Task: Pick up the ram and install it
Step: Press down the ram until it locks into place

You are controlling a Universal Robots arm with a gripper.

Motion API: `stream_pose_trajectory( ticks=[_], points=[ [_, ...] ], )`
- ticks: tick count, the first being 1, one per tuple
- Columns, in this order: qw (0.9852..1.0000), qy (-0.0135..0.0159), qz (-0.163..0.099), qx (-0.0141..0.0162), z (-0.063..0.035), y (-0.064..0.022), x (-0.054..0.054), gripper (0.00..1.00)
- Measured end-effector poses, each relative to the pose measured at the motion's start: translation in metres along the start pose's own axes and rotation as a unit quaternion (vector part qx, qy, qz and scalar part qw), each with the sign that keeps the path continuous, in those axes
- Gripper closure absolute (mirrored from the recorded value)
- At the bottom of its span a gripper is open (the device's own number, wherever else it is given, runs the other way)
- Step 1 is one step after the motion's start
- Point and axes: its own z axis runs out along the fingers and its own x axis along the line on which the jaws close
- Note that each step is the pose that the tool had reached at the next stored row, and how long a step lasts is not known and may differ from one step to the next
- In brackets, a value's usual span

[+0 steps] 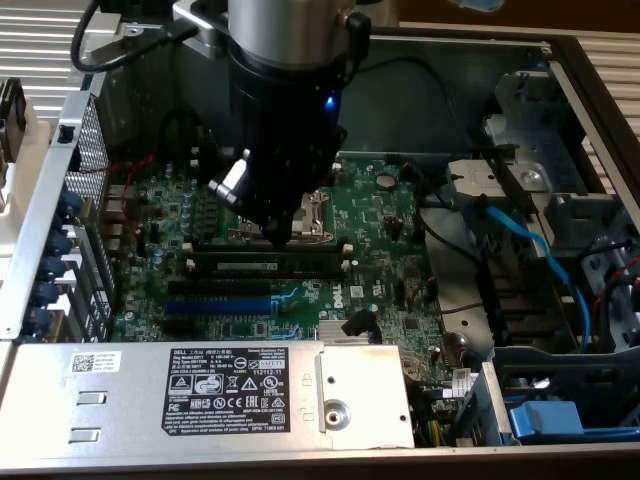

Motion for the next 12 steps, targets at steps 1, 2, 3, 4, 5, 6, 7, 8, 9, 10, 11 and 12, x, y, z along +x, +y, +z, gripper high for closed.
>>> stream_pose_trajectory(
  ticks=[1, 2, 3, 4, 5, 6, 7, 8, 9, 10, 11, 12],
  points=[
    [1.0000, 0.0005, 0.005, 0.0001, 0.0000, 0.0000, 0.0000, 0.90],
    [1.0000, 0.0011, 0.009, 0.0001, 0.0000, 0.0000, 0.0000, 0.90],
    [0.9999, 0.0016, 0.014, 0.0001, 0.0000, 0.0000, 0.0000, 0.90],
    [0.9998, 0.0021, 0.019, 0.0002, 0.0000, 0.0001, 0.0000, 0.90],
    [0.9997, 0.0026, 0.023, 0.0002, 0.0000, 0.0001, 0.0000, 0.90],
    [0.9996, 0.0031, 0.027, 0.0002, 0.0000, 0.0000, 0.0000, 0.90],
    [0.9995, 0.0035, 0.031, 0.0002, 0.0000, 0.0000, 0.0000, 0.90],
    [0.9994, 0.0039, 0.035, 0.0002, 0.0000, 0.0000, 0.0000, 0.90],
    [0.9992, 0.0042, 0.039, 0.0003, 0.0000, 0.0000, 0.0000, 0.90],
    [0.9990, 0.0045, 0.044, 0.0004, 0.0000, 0.0000, 0.0000, 0.90],
    [0.9988, 0.0048, 0.048, 0.0004, -0.0001, 0.0000, 0.0000, 0.90],
    [0.9986, 0.0050, 0.053, 0.0004, -0.0001, 0.0000, 0.0000, 0.90]
  ],
)
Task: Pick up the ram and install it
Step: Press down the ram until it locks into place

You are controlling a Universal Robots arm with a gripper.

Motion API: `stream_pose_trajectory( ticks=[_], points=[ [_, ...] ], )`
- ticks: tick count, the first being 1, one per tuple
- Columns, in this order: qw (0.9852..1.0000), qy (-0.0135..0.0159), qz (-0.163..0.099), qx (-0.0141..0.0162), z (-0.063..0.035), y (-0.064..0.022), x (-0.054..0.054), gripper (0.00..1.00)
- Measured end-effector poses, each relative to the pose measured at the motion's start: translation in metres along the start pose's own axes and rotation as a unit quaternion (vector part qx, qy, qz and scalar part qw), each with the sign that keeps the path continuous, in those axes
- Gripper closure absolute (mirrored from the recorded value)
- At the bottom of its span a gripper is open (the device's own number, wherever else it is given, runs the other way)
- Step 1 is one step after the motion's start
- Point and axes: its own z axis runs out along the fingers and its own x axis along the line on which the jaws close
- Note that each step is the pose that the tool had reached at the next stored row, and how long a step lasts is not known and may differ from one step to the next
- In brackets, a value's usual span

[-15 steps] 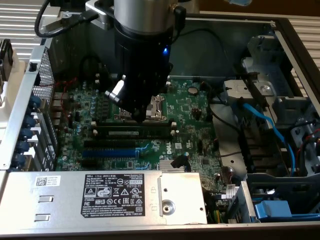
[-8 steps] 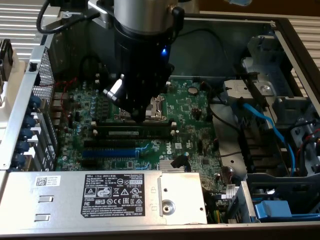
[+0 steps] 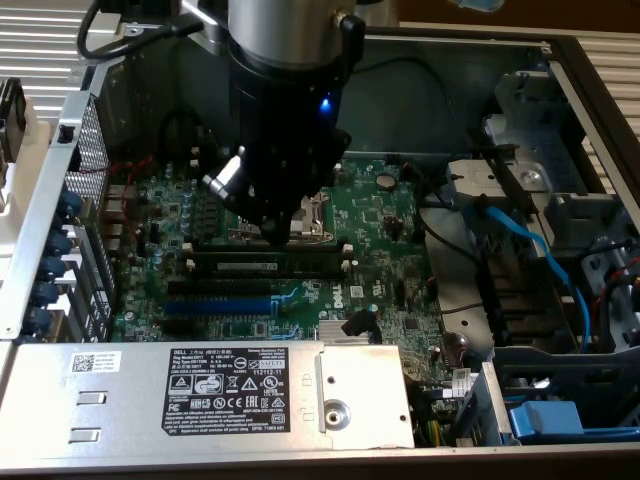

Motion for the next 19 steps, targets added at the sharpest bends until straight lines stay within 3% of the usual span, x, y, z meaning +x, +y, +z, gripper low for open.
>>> stream_pose_trajectory(
  ticks=[5, 10, 14, 19],
  points=[
    [0.9996, 0.0003, 0.028, -0.0012, -0.0001, 0.0000, -0.0001, 0.90],
    [0.9982, 0.0004, 0.060, -0.0025, -0.0002, 0.0000, 0.0000, 0.90],
    [0.9963, 0.0004, 0.086, -0.0036, -0.0001, 0.0000, 0.0000, 0.90],
    [0.9928, 0.0005, 0.119, -0.0051, -0.0001, 0.0000, 0.0000, 0.90]
  ],
)
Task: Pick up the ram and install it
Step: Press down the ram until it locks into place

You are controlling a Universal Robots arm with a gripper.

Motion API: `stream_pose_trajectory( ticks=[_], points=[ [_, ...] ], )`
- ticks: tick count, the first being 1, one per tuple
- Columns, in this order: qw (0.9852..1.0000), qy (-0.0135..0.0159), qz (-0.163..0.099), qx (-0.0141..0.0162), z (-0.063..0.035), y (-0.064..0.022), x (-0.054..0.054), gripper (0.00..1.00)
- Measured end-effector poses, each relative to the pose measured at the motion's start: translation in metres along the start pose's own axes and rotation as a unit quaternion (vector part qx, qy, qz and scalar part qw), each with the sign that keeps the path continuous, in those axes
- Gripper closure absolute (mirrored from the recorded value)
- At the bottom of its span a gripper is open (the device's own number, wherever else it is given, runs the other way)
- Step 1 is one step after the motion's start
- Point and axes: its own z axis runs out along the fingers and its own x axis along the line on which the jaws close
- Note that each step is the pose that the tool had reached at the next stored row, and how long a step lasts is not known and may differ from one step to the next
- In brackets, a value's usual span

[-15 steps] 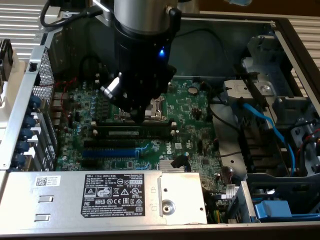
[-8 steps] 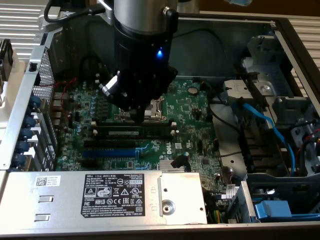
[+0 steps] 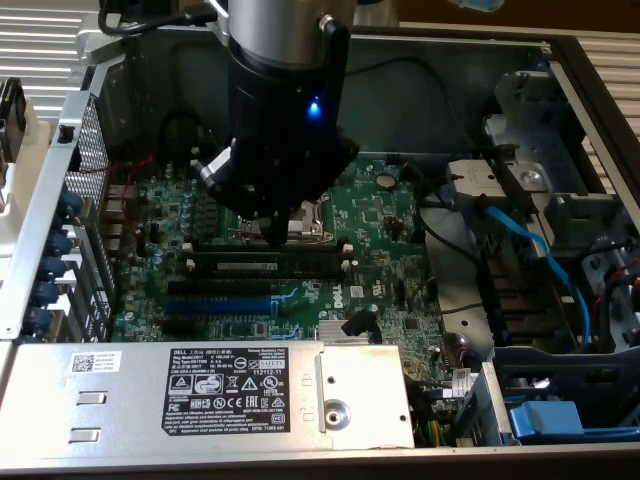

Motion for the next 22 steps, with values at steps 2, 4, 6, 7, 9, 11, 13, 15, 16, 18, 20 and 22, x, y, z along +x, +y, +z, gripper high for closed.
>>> stream_pose_trajectory(
  ticks=[2, 4, 6, 7, 9, 11, 13, 15, 16, 18, 20, 22],
  points=[
    [0.9999, 0.0000, 0.013, -0.0005, 0.0000, 0.0000, 0.0000, 0.90],
    [0.9997, 0.0001, 0.026, -0.0011, 0.0000, 0.0000, 0.0000, 0.90],
    [0.9992, 0.0001, 0.039, -0.0017, 0.0000, 0.0000, 0.0000, 0.90],
    [0.9989, 0.0001, 0.046, -0.0020, 0.0000, 0.0000, 0.0000, 0.90],
    [0.9983, 0.0001, 0.059, -0.0026, 0.0000, 0.0000, 0.0000, 0.90],
    [0.9970, 0.0001, 0.077, -0.0033, 0.0000, 0.0000, 0.0000, 0.90],
    [0.9960, 0.0002, 0.089, -0.0038, 0.0000, 0.0000, 0.0000, 0.90],
    [0.9949, 0.0002, 0.100, -0.0044, 0.0000, 0.0000, 0.0000, 0.90],
    [0.9944, 0.0002, 0.106, -0.0046, 0.0000, 0.0000, 0.0000, 0.90],
    [0.9930, 0.0002, 0.118, -0.0051, 0.0000, 0.0000, 0.0000, 0.90],
    [0.9916, 0.0002, 0.129, -0.0056, 0.0000, 0.0000, 0.0000, 0.90],
    [0.9900, 0.0003, 0.141, -0.0061, 0.0000, 0.0000, 0.0000, 0.90]
  ],
)
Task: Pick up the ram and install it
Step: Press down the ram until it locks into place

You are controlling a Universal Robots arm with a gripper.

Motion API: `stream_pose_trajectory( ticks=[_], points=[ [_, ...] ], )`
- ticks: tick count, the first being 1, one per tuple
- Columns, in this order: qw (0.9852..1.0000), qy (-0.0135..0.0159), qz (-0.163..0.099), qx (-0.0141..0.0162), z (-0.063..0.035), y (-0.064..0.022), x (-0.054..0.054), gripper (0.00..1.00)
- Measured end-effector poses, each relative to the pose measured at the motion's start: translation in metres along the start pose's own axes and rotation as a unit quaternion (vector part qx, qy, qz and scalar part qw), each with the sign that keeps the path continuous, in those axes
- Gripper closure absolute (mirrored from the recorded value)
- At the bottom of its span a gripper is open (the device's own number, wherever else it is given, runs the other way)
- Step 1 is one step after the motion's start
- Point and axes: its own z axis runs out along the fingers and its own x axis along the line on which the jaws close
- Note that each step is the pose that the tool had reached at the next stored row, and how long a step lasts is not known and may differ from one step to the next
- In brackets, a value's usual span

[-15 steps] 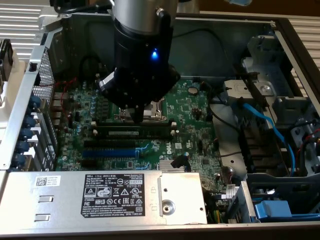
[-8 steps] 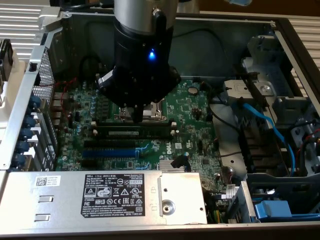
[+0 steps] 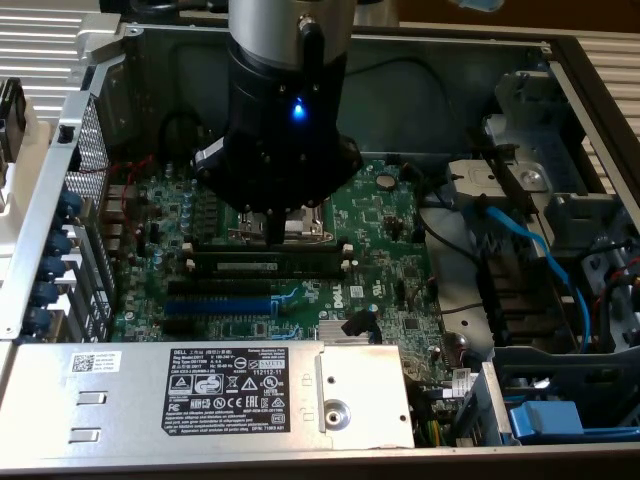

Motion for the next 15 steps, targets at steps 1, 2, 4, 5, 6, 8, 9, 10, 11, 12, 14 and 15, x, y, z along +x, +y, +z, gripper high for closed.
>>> stream_pose_trajectory(
  ticks=[1, 2, 4, 5, 6, 8, 9, 10, 11, 12, 14, 15],
  points=[
    [1.0000, 0.0000, 0.005, -0.0002, 0.0000, 0.0000, 0.0000, 0.90],
    [0.9999, 0.0000, 0.011, -0.0005, 0.0000, 0.0000, 0.0000, 0.90],
    [0.9998, 0.0000, 0.022, -0.0009, 0.0000, 0.0000, 0.0000, 0.90],
    [0.9996, 0.0000, 0.027, -0.0011, 0.0000, 0.0000, 0.0000, 0.90],
    [0.9993, 0.0001, 0.037, -0.0014, 0.0000, 0.0000, 0.0000, 0.90],
    [0.9989, 0.0002, 0.046, -0.0012, 0.0000, 0.0000, 0.0000, 0.90],
    [0.9987, 0.0003, 0.051, -0.0008, 0.0000, -0.0001, 0.0000, 0.90],
    [0.9985, 0.0003, 0.055, -0.0004, 0.0000, -0.0001, -0.0001, 0.90],
    [0.9982, 0.0003, 0.059, 0.0000, 0.0001, -0.0001, -0.0001, 0.90],
    [0.9980, 0.0003, 0.063, 0.0004, 0.0001, 0.0000, -0.0001, 0.90],
    [0.9975, 0.0006, 0.071, 0.0018, 0.0000, 0.0000, -0.0003, 0.90],
    [0.9972, 0.0007, 0.075, 0.0025, 0.0000, 0.0000, -0.0004, 0.90]
  ],
)
